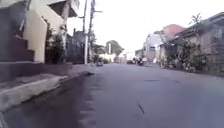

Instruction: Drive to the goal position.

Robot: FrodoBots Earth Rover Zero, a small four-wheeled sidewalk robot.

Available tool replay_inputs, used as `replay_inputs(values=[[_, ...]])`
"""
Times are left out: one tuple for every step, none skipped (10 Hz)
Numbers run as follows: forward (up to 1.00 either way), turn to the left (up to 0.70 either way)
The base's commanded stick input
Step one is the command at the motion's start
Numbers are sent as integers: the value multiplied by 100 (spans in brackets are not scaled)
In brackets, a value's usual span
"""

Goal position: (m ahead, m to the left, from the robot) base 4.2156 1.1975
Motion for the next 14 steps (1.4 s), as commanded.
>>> replay_inputs(values=[[100,0],[100,0],[100,0],[100,0],[100,0],[100,0],[100,0],[100,0],[100,0],[100,0],[100,0],[100,0],[100,0],[100,0]])
